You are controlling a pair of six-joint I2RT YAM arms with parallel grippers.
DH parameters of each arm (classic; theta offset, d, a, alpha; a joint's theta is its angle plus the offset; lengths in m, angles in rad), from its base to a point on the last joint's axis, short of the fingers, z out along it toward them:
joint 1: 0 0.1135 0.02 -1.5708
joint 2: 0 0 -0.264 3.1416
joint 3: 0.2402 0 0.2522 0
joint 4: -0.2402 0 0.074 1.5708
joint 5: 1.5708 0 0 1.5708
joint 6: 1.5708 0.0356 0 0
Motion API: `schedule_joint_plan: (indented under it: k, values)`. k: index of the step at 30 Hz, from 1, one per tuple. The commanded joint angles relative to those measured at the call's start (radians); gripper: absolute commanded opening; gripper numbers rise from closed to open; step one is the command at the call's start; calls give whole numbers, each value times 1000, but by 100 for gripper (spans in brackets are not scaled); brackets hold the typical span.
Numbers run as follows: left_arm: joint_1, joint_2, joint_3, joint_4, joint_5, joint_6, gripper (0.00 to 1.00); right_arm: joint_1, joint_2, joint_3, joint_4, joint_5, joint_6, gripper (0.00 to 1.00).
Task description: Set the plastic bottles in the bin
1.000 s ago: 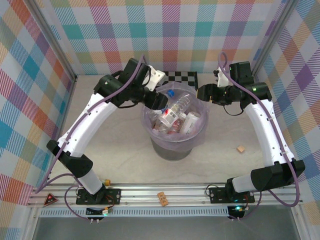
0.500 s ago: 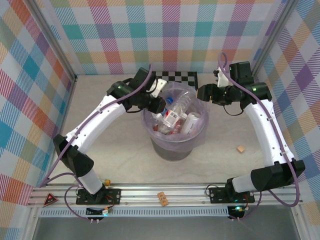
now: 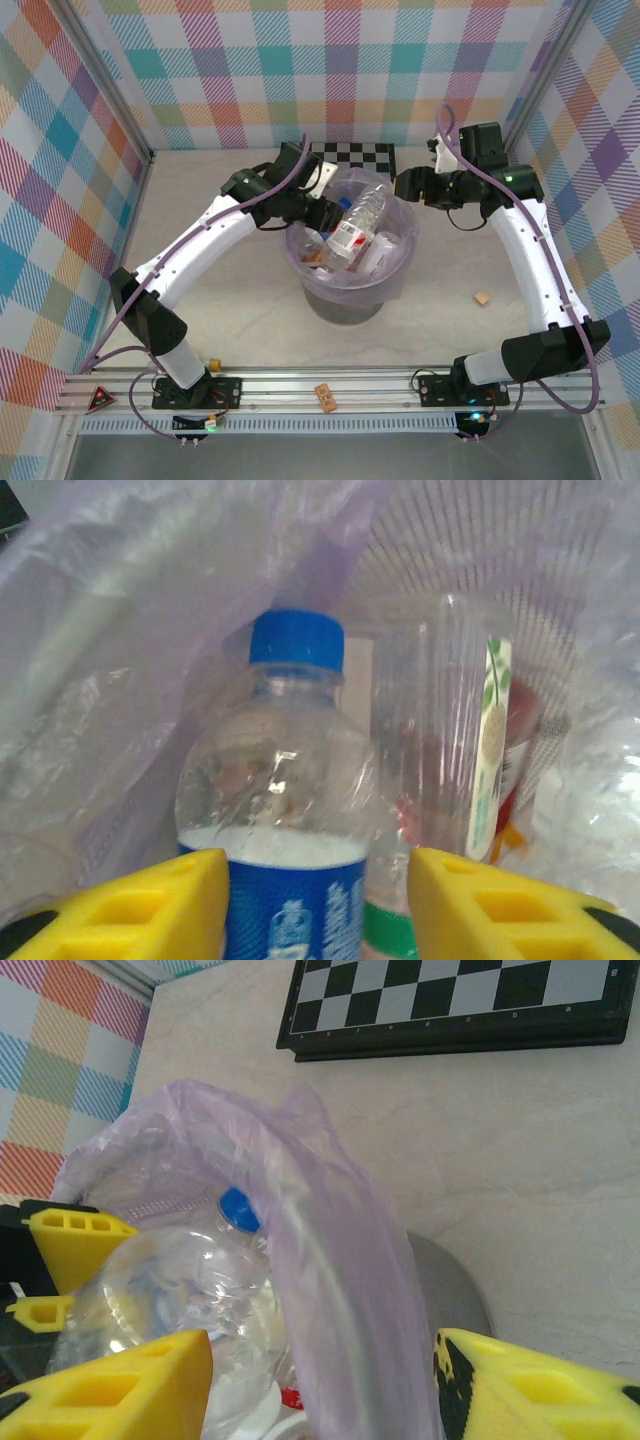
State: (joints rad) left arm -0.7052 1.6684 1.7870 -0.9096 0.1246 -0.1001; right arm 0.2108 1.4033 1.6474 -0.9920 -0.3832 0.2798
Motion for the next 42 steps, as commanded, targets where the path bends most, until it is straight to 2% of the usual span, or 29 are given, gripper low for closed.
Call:
schedule_joint_plan:
  k: [1, 9, 20, 25, 30, 37, 40, 42]
  values:
    - [-4, -43, 67, 13, -26, 0, 56, 6, -19, 2, 0, -15, -3, 61]
    - [-4, -71, 153, -22, -97, 7, 63, 5, -12, 25, -6, -13, -11, 61]
    - [23, -145, 155, -109, -217, -27, 65, 6, -7, 29, -5, -15, -15, 61]
    - [141, -236, 94, -213, -272, -123, 66, 6, -4, 23, 2, -15, -19, 61]
    - [298, -356, -73, -259, -242, -180, 67, 6, 11, 26, 10, -25, -24, 61]
    - [448, -476, -332, -265, -208, -269, 70, 5, 20, 43, 6, -30, -34, 61]
    - [510, -524, -463, -282, -186, -350, 72, 4, 27, 57, -2, -26, -42, 61]
    - [534, -561, -547, -315, -215, -446, 72, 4, 38, 71, -4, -25, -45, 61]
